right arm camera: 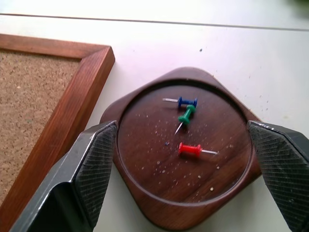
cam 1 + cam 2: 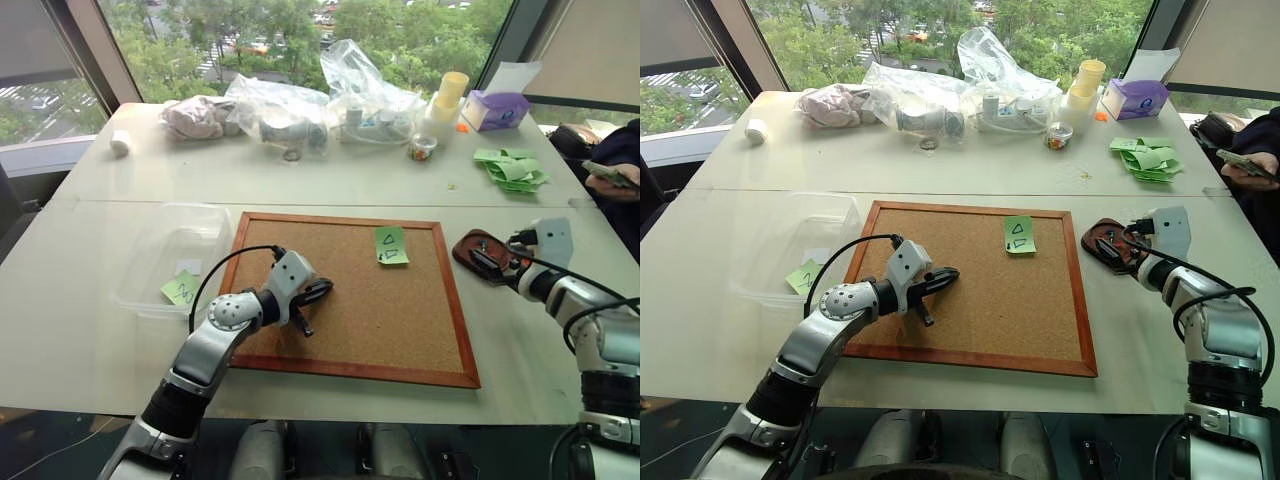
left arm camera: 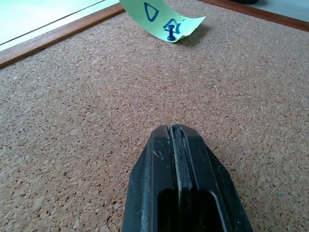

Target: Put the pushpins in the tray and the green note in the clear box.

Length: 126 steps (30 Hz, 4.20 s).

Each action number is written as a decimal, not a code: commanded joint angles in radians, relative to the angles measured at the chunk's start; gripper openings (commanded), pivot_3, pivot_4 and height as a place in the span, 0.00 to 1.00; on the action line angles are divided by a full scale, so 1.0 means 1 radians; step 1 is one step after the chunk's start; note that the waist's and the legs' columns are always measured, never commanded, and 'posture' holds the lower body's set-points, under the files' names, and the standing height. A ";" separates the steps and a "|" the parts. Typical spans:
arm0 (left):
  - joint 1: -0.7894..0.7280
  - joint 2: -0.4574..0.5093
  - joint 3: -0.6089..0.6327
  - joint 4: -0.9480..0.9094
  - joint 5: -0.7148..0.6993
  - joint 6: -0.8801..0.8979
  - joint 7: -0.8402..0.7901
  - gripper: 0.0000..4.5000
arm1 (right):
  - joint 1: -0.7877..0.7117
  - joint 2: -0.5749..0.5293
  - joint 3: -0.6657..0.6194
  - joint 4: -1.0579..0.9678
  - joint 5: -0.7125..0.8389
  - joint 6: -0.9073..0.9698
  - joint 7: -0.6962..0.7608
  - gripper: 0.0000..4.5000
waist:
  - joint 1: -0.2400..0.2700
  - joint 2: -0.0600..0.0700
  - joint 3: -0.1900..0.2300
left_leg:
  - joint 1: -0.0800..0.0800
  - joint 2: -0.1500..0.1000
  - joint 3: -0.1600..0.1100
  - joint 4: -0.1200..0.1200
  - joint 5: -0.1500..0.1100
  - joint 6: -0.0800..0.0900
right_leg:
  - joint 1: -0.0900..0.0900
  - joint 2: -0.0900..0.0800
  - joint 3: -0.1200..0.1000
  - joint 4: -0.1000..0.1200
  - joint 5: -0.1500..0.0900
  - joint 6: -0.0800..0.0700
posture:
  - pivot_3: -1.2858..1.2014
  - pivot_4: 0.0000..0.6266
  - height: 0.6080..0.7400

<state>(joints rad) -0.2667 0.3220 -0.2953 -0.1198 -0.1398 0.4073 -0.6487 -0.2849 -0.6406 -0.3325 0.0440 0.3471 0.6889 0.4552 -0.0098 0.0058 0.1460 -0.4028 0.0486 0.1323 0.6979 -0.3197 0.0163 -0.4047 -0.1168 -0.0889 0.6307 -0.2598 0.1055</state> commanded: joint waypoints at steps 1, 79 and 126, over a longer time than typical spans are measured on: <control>0.030 0.006 -0.022 0.048 0.014 0.038 -0.006 0.00 | -0.048 -0.021 -0.019 -0.094 0.040 0.017 0.018 0.99 | -0.001 0.000 0.000 | 0.000 0.000 0.000 0.000 0.000 0.000 | 0.000 0.000 0.000 0.000 0.000 0.000 | 0.52 0.24 1.00; -0.506 -0.119 0.326 0.317 -0.499 0.464 -0.151 1.00 | -0.086 -0.100 0.422 -0.578 -0.010 -0.006 0.315 0.00 | 0.021 -0.012 0.010 | -0.005 -0.005 0.000 0.001 0.001 -0.001 | -0.004 0.000 -0.001 -0.001 -0.001 0.002 | 0.52 0.24 1.00; -0.507 -0.142 0.234 0.420 -0.336 0.283 -0.161 0.01 | 0.074 -0.037 -0.137 -0.351 0.147 0.222 0.009 0.00 | 0.022 -0.013 0.010 | -0.006 -0.005 -0.001 0.000 0.001 -0.002 | -0.004 0.001 -0.001 -0.001 -0.001 0.002 | 0.52 0.24 1.00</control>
<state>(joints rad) -0.7770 0.1745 -0.0485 0.3563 -0.4898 0.7233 -0.7978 -0.2088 -0.6762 -0.4435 -0.3244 0.5101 0.9438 0.4766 0.0120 -0.0067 0.1563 -0.4084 0.0435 0.1317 0.6983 -0.3184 0.0140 -0.4090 -0.1160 -0.0897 0.6303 -0.2606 0.1079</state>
